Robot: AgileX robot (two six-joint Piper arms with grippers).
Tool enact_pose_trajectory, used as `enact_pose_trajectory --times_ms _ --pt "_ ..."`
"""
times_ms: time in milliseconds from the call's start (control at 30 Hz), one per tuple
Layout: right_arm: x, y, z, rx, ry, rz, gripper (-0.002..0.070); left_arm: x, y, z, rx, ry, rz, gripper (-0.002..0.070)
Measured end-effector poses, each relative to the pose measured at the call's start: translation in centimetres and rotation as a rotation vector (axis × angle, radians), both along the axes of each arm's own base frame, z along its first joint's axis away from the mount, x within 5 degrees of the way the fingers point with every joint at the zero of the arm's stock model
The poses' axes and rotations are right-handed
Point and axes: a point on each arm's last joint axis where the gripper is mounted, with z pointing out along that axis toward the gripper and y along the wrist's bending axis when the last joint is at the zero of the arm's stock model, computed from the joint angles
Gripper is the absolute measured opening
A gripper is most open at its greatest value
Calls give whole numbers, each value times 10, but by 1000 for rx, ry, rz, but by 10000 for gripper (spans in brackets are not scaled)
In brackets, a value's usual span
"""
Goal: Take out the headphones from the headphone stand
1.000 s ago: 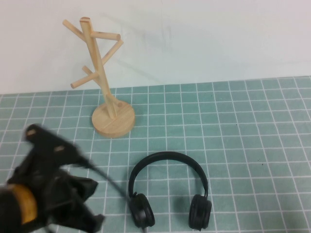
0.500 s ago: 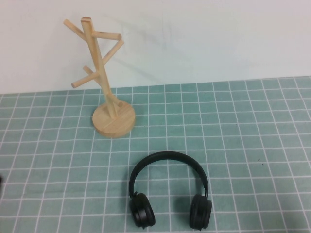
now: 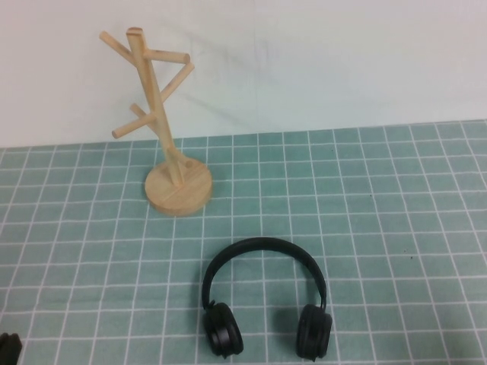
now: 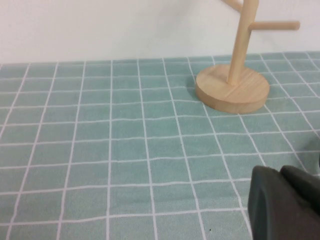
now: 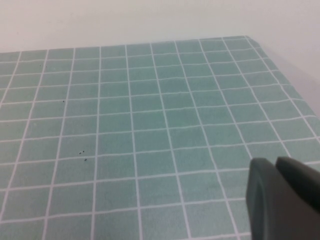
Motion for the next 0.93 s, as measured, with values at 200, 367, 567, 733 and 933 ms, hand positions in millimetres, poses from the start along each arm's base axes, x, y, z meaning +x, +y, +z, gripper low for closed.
enact_pose_trajectory --times_ms 200,367,567,733,933 --pt "0 0 0 0 0 0 -9 0 0 -2 -1 19 1 -1" --pt "0 0 0 0 0 0 -9 0 0 -2 -1 21 1 -1" --pt "0 0 0 0 0 0 -9 0 0 -2 -1 21 1 -1" --pt "0 0 0 0 0 0 -9 0 0 -2 -3 21 1 -1" --pt "0 0 0 0 0 0 -9 0 0 -2 -3 21 1 -1"
